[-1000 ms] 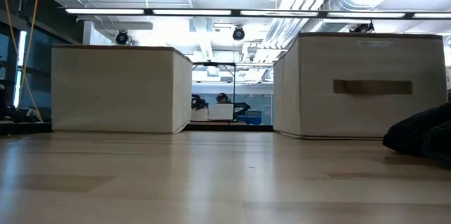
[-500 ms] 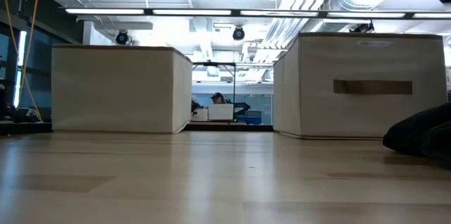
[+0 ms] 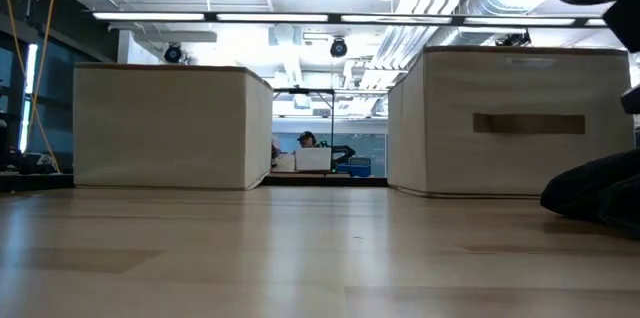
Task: Sort clothes
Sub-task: Put the dark blue pants into the left laundry organizer
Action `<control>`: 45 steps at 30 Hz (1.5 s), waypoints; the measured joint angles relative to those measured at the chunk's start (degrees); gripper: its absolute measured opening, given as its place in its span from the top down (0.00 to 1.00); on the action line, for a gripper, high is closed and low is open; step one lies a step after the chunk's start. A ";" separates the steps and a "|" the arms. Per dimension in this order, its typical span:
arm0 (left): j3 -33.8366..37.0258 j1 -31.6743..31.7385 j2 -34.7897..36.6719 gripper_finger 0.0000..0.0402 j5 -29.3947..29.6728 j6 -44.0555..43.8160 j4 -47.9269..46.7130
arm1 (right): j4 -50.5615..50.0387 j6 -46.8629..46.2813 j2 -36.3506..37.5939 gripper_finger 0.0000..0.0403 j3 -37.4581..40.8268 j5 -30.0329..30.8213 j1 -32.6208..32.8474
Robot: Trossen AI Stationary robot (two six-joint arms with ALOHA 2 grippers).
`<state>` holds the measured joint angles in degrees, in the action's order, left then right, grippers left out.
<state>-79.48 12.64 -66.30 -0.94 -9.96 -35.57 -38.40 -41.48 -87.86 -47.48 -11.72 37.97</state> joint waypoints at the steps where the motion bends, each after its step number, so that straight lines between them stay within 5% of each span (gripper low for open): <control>1: 0.00 0.01 -0.17 0.60 0.09 -0.48 0.07 | 0.31 0.58 -1.42 0.14 0.04 0.50 0.14; 7: 0.00 0.02 -2.16 0.60 0.24 -3.91 -0.02 | 5.13 3.67 -5.24 0.27 -0.10 0.84 0.12; 16: 0.04 0.02 -2.69 0.60 0.09 -5.89 3.67 | 12.98 3.56 -7.43 0.90 -0.38 1.52 -0.73; 20: 0.04 0.02 -0.91 0.60 0.09 -4.35 6.34 | 12.78 0.55 -6.80 0.91 -1.32 2.09 -2.64; 26: 0.04 -0.11 2.37 0.60 0.10 -2.16 6.86 | 8.46 -1.53 0.27 0.91 -4.34 12.79 -8.87; 30: 0.04 -0.11 4.55 0.60 0.09 -1.79 6.80 | 10.05 4.28 1.13 0.91 -8.80 10.81 -15.13; 40: 0.02 -1.19 11.07 0.60 0.05 -0.85 -1.31 | 18.56 22.28 -7.65 0.91 -25.11 5.20 -33.26; 45: -0.01 -2.37 14.02 0.60 0.08 -1.16 -5.31 | 12.92 29.32 -17.55 0.91 -40.21 2.25 -36.37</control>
<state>-79.49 10.27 -52.29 -0.86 -11.12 -40.88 -25.48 -12.15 -105.41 -87.69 -9.46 1.60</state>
